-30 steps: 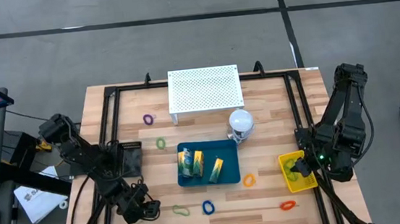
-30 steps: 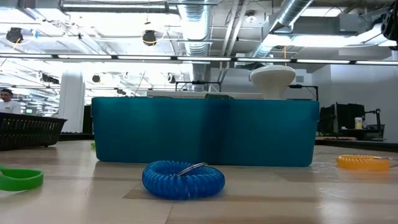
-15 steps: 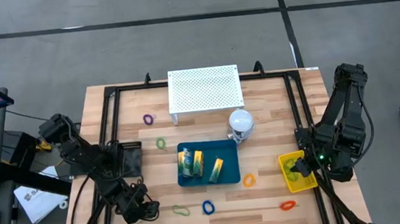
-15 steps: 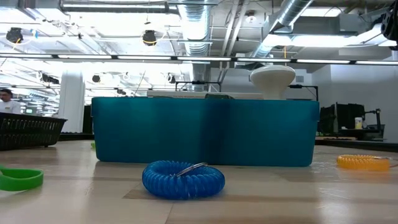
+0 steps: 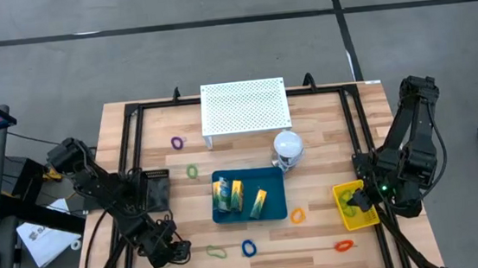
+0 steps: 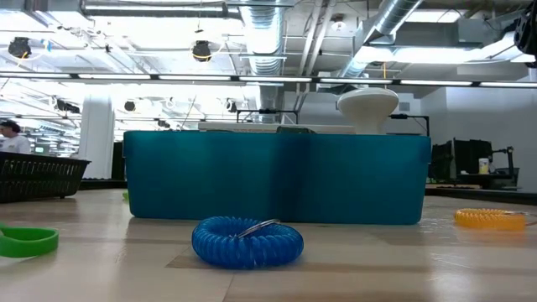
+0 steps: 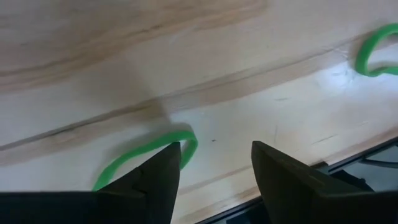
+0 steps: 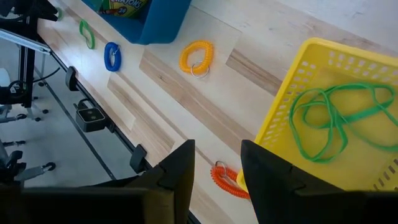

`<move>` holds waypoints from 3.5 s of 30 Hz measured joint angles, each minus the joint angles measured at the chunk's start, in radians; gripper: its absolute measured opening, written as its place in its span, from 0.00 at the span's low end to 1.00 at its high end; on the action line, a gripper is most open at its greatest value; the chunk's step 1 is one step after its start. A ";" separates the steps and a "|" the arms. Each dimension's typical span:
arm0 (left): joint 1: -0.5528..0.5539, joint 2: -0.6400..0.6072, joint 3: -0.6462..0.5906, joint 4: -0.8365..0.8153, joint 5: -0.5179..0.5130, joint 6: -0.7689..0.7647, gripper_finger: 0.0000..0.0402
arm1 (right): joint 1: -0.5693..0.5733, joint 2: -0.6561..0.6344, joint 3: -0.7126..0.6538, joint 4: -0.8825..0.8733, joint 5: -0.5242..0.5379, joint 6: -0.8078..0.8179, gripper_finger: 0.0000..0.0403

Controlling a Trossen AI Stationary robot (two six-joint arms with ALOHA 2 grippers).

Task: Pick & Place Office Desk Supplies
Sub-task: Put the left green rubber band into the yellow bin

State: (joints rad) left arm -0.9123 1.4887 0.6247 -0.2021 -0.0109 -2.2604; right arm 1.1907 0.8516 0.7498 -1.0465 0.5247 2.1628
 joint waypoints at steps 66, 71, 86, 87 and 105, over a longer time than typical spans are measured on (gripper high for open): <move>0.094 -0.212 -0.004 0.130 -0.244 0.573 0.00 | 0.000 0.000 0.000 -0.038 0.054 -0.019 0.32; 0.236 -0.275 -0.002 0.271 -0.217 0.796 0.00 | -0.001 0.000 0.000 -0.033 0.147 -0.027 0.32; 0.639 -0.321 0.039 0.588 0.049 1.077 0.00 | -0.220 -0.003 0.001 0.322 0.289 -0.555 0.33; 0.660 -0.310 0.058 0.594 0.062 1.092 0.00 | -0.250 -0.003 0.001 0.359 0.289 -0.613 0.33; 0.760 0.035 0.446 0.587 0.224 1.210 0.00 | -0.732 -0.001 0.001 0.925 0.002 -1.383 0.55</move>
State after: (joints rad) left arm -0.1527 1.5242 1.0711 0.3849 0.2132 -1.0508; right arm 0.4583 0.8509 0.7506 -0.1213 0.5264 0.7793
